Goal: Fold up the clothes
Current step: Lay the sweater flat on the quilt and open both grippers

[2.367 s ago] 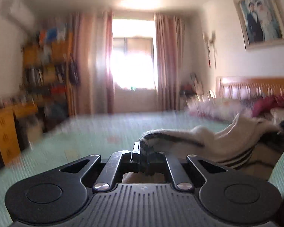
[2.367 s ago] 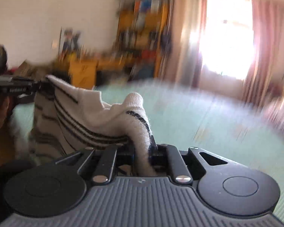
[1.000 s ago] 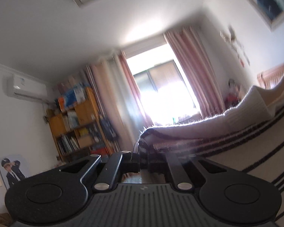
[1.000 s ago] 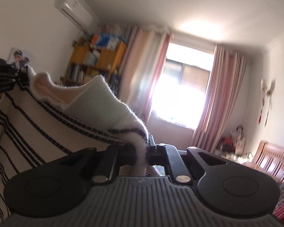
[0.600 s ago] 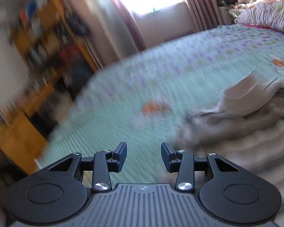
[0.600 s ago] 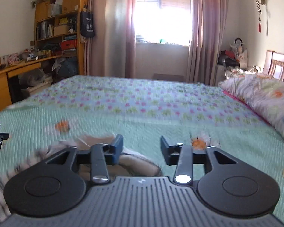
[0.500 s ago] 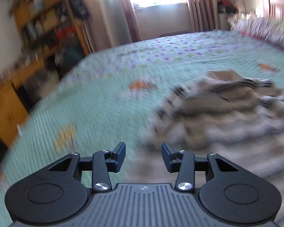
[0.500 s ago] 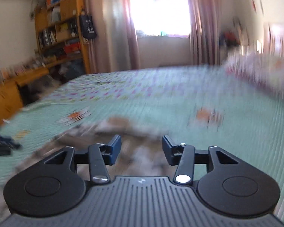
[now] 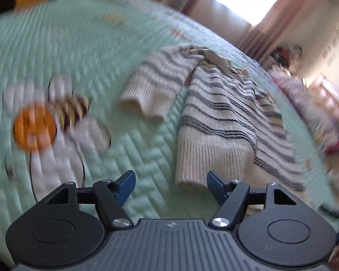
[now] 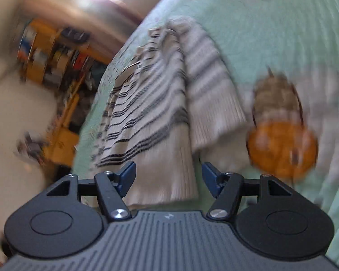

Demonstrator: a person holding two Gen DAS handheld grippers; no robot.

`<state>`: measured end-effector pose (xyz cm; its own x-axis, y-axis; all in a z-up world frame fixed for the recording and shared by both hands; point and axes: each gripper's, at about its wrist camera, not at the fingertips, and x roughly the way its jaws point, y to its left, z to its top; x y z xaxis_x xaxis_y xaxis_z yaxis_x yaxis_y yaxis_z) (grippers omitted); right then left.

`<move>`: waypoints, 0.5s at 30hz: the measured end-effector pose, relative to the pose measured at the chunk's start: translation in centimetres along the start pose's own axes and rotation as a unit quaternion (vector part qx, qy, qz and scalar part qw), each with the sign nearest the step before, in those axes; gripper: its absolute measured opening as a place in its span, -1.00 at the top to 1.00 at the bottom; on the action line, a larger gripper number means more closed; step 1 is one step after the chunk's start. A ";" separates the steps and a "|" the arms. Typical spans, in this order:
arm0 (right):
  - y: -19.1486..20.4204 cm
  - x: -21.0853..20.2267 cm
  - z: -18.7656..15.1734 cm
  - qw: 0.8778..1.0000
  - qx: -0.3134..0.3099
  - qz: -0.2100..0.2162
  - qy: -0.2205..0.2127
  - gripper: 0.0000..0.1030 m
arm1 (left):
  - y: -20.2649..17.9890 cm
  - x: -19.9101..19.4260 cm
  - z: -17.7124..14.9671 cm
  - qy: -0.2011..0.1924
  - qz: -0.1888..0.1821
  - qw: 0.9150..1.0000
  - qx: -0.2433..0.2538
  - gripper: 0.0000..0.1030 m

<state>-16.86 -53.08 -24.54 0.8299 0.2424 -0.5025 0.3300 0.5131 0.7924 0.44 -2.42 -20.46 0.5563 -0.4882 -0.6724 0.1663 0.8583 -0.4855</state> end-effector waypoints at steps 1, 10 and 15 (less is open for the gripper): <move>-0.6 0.6 -0.4 1.000 0.022 0.002 -0.002 -0.29 | 0.3 0.2 0.0 0.005 -0.009 1.000 -0.013 -0.42; -1.7 2.0 -1.2 0.996 0.080 0.049 0.016 -0.28 | 2.6 3.6 1.9 0.036 -0.063 0.986 -0.152 -0.76; -2.0 2.4 -1.2 0.993 0.090 0.068 0.016 -0.28 | 1.3 5.7 3.1 0.059 -0.077 0.984 -0.147 -0.98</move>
<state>-16.02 -52.57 -27.76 0.8586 0.3274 -0.3945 0.2927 0.3187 0.9015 6.40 -3.63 -23.18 0.4426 -0.6379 -0.6302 -0.0117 0.6986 -0.7154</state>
